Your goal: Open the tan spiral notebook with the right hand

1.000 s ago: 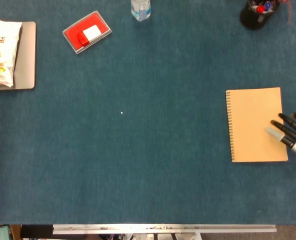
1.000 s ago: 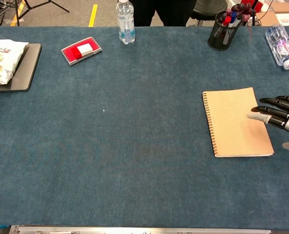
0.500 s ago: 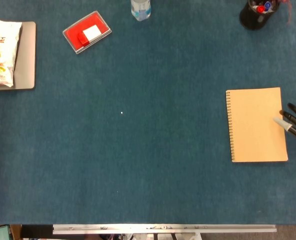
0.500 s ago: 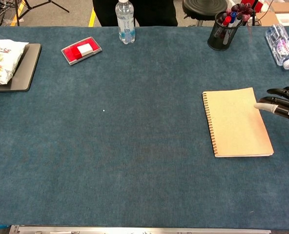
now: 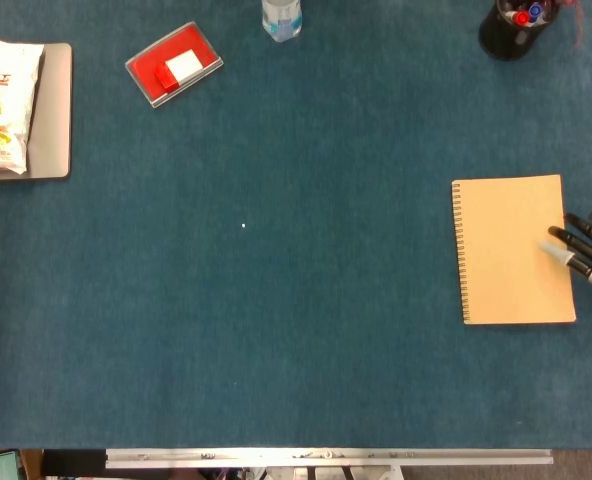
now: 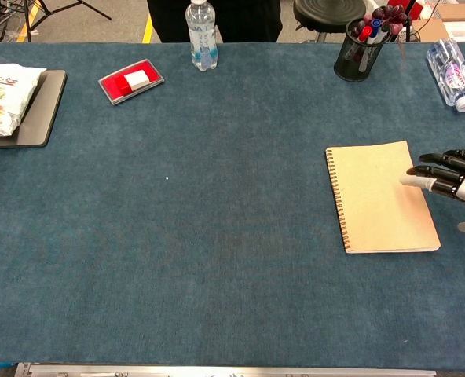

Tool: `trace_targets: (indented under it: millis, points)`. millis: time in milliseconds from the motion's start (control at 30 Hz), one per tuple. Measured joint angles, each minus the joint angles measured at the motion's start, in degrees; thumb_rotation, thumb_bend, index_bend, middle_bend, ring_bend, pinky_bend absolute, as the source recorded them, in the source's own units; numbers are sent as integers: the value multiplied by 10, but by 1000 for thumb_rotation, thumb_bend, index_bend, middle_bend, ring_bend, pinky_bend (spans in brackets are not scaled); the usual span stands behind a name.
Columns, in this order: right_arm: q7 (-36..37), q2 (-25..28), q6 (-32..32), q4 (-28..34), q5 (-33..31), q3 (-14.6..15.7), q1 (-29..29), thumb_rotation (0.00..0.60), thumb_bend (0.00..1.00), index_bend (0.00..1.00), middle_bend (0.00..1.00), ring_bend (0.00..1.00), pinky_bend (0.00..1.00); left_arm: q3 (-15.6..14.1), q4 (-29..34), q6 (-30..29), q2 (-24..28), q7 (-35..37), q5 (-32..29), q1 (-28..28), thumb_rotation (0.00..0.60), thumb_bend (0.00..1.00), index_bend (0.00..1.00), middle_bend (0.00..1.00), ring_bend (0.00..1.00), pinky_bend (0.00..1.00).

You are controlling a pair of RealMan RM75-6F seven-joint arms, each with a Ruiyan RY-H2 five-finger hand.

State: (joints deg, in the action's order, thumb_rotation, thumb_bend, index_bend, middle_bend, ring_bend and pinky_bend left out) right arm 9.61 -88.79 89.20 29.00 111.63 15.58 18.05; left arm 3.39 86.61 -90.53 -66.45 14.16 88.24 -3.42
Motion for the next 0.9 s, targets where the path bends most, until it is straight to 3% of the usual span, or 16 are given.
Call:
trace_targets:
  millis: [267,900]
  points:
    - [7,-10,-4,-8,-2,3,3,600,225,130,153,90,230,0,0,-1,1,1,1,1,600,19,211,262,115,365]
    - [16,-25,-9,-32,-5,10,0,600,228,83,117,54,230,0,1,-2,1,0,1,1,600,18,211,262,115,365]
